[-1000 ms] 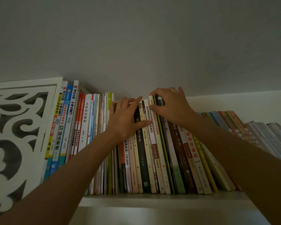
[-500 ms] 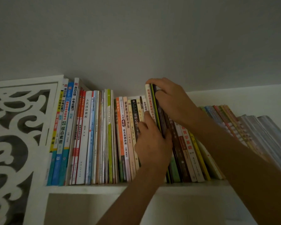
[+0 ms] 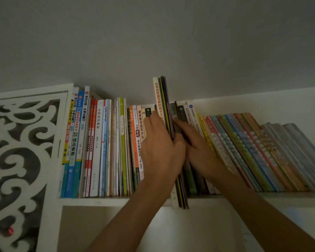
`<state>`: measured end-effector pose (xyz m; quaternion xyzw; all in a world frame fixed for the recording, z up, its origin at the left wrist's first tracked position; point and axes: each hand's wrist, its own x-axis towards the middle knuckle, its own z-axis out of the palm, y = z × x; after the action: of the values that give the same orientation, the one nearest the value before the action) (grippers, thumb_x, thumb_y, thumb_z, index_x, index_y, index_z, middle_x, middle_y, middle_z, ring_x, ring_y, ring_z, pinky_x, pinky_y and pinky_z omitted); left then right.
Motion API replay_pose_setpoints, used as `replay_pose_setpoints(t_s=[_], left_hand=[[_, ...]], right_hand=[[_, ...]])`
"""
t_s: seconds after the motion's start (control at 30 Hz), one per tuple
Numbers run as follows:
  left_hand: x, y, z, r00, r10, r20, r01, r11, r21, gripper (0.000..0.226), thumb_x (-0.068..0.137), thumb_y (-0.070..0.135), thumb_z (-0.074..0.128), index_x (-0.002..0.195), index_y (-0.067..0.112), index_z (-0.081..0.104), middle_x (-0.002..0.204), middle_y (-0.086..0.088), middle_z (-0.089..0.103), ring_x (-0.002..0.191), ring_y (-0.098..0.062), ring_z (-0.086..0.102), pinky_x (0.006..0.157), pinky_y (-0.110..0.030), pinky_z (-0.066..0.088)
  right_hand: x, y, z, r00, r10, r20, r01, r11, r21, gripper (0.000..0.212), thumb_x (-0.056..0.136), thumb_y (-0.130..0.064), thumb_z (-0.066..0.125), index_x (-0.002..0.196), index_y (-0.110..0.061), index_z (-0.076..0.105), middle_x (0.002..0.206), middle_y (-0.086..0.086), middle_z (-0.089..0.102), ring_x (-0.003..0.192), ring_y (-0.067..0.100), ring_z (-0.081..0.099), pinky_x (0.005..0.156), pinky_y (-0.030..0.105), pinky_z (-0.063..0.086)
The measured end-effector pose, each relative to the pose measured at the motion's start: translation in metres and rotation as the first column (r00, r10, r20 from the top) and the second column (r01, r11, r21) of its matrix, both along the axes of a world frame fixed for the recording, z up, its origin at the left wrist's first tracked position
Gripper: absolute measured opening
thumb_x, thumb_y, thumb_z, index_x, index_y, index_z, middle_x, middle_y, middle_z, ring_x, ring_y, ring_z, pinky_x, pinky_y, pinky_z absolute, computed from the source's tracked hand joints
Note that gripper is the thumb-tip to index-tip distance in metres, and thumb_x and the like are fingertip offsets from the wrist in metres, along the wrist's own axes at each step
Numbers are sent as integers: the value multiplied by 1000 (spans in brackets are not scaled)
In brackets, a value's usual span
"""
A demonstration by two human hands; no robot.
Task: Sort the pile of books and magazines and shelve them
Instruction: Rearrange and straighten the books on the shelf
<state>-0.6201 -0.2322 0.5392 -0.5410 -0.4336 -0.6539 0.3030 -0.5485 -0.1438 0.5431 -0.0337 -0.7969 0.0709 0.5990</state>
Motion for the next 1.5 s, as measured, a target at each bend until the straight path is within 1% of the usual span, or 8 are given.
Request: replay_pose_setpoints(t_s=[0.1, 0.2, 0.27, 0.43, 0.8, 0.93, 1.1, 1.5], left_hand=[[-1, 3, -10, 996, 41, 78, -39, 999, -26, 43, 87, 24, 57, 126, 18, 39, 112, 3, 45, 78, 0, 39, 55, -7, 30], [6, 7, -19, 963, -148, 227, 168, 983, -69, 62, 82, 40, 64, 134, 27, 34, 120, 9, 53, 96, -4, 54, 76, -22, 51], [12, 6, -28, 924, -227, 309, 263, 962, -80, 60, 85, 34, 63, 137, 28, 34, 127, 9, 55, 101, -3, 54, 90, -27, 47], [9, -4, -32, 957, -185, 225, 204, 977, -61, 44, 95, 19, 49, 137, 19, 36, 108, 16, 47, 89, 2, 46, 80, -18, 41], [-15, -66, -43, 924, -292, 246, 302, 953, 0, 39, 93, 24, 52, 131, 22, 42, 122, 3, 57, 105, -9, 57, 91, -33, 51], [-32, -87, -47, 919, -283, 273, 293, 956, 1, 34, 92, 23, 53, 125, 28, 43, 118, 4, 58, 104, -10, 58, 89, -35, 53], [-51, -102, -47, 907, -285, 311, 293, 956, 22, 29, 92, 19, 53, 105, 41, 38, 101, 15, 55, 95, -4, 56, 82, -27, 51], [-70, -100, -45, 904, -289, 315, 296, 955, 29, 34, 92, 20, 52, 124, 23, 44, 114, 4, 55, 106, -14, 57, 90, -38, 51]], right_hand=[[-7, 11, -7, 998, -62, 14, 61, 997, 41, 39, 98, -30, 41, 137, -31, 44, 131, -4, 54, 122, 13, 49, 105, 41, 39], [-7, 17, -15, 997, -71, 8, 70, 997, 18, 45, 94, -49, 34, 138, -40, 39, 134, -6, 52, 125, 16, 47, 106, 46, 38], [-6, 16, -20, 994, -113, 1, 113, 993, 28, 47, 93, -50, 32, 139, -43, 35, 139, -7, 47, 129, 16, 42, 109, 46, 34], [-3, 12, -26, 970, -239, 48, 233, 967, 98, 50, 96, -42, 27, 145, -34, 28, 143, -5, 44, 133, 14, 37, 112, 45, 30], [-13, -33, -36, 977, -192, -93, 203, 971, 127, 44, 94, -43, 36, 138, -38, 36, 138, -8, 41, 124, 5, 40, 106, 27, 34], [-28, -30, -38, 787, -579, -212, 600, 799, 46, 59, 89, -52, 38, 138, -19, 41, 145, 11, 36, 135, 29, 31, 110, 52, 27], [-40, -15, -37, 553, -829, 88, 831, 539, -138, 100, 80, -74, 38, 150, -16, -4, 156, 15, -16, 143, 37, -14, 110, 62, -2], [-67, -12, -22, 506, -859, 81, 848, 478, -231, 116, 67, -88, 32, 147, -21, -18, 154, 13, -25, 137, 50, -18, 103, 71, -3]])
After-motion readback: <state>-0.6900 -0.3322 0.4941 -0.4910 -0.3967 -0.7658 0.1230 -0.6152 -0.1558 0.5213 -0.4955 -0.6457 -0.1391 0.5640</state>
